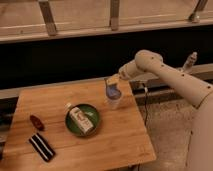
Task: Place the white sponge in the ceramic cup
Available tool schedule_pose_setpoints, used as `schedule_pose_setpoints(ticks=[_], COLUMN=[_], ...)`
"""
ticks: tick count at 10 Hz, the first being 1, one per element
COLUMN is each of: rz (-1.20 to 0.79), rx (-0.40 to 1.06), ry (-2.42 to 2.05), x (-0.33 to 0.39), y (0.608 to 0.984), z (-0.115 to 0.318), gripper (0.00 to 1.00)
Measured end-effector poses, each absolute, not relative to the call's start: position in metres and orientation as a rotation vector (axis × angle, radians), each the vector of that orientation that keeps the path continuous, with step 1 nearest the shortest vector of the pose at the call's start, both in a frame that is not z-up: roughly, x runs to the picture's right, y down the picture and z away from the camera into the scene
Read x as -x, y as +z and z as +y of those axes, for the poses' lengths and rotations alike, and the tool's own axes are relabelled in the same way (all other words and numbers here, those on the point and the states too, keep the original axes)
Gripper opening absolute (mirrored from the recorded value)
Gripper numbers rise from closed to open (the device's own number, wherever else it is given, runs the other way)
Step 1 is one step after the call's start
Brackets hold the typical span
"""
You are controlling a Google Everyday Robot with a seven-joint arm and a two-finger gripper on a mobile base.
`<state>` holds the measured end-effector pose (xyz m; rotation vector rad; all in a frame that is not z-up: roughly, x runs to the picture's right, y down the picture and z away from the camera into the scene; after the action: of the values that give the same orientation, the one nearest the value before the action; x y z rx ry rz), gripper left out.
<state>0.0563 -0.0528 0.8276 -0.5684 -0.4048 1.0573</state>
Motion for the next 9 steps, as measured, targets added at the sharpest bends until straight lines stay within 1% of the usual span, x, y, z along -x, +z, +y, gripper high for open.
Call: schedule_pose_setpoints(ticks=[5, 9], rz=[-0.442, -0.410], rx=[0.578, 0.542], ry=[1.051, 1.035], x=[-0.050, -0.058], y=[0.837, 0.855], z=[-0.051, -0.056], gripper=[0.00, 0.00])
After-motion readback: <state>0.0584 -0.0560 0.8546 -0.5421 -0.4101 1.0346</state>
